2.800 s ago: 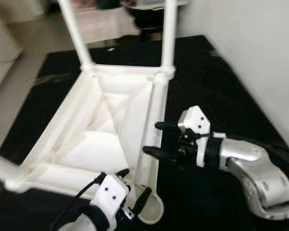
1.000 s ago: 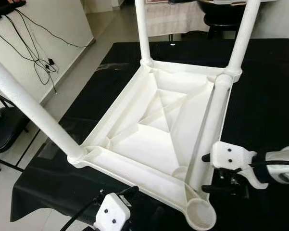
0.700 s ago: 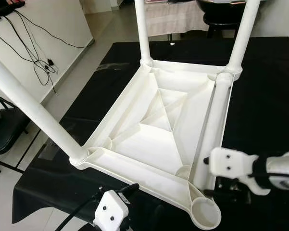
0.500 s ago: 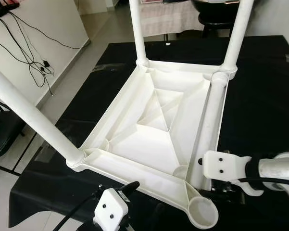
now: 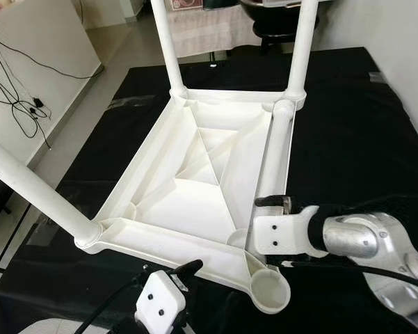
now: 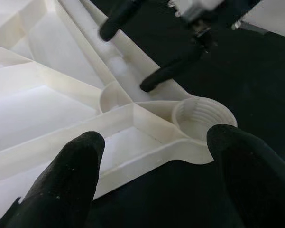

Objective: Building children table

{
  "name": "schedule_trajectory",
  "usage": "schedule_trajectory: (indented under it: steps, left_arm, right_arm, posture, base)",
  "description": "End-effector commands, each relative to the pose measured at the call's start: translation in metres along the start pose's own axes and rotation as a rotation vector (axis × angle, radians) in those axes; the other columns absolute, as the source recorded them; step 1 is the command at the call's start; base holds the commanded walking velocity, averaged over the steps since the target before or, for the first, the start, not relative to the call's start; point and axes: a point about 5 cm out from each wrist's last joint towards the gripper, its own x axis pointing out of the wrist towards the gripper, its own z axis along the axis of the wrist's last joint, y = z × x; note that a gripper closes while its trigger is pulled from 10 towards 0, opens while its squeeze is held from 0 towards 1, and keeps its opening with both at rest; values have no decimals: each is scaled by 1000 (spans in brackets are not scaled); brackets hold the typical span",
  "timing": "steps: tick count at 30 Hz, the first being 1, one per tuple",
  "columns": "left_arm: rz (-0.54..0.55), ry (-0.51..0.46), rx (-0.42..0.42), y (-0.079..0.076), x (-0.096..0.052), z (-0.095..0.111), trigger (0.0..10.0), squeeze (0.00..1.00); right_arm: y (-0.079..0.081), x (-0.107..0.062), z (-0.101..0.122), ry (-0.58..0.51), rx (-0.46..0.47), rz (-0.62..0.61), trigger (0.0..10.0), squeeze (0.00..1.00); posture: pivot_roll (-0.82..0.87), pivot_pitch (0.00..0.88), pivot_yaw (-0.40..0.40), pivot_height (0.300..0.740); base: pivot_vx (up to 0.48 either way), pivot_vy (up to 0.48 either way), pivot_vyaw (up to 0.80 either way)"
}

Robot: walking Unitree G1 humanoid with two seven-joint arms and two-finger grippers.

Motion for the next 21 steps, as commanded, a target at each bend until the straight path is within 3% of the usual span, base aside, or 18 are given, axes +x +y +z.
schedule_trajectory:
  steps: [1,5,7,9,13,18,21]
  left_arm:
    - [-9,20,2,0,-2,-1,10000,0]
    - [-10,19,3,0,-2,-1,10000,0]
    - [-12,17,5,0,-1,-1,10000,0]
    - [-12,17,5,0,-1,-1,10000,0]
    - [-12,13,12,1,1,-1,10000,0]
    - [-11,12,18,2,2,0,10000,0]
    - [-6,10,23,2,2,1,10000,0]
  right_arm:
    - [18,16,-16,73,-27,156,10000,0]
    - [12,16,-19,84,-87,176,10000,0]
    - [-8,15,-20,97,-204,228,10000,0]
    - [-8,15,-20,97,-204,228,10000,0]
    - [-30,12,-17,107,-332,342,10000,0]
    - [-35,11,-15,113,-382,394,10000,0]
    - [-34,9,-12,134,-485,509,10000,0]
  posture:
    - [-152,211,108,740]
    - [-152,210,106,740]
    - [-155,200,105,740]
    - [-155,200,105,740]
    - [-153,188,99,740]
    - [-149,188,96,740]
    - [-145,192,93,740]
  base:
    - [0,0,0]
    - [0,0,0]
    - [0,0,0]
    - [0,0,0]
    - [0,0,0]
    - [0,0,0]
    - [0,0,0]
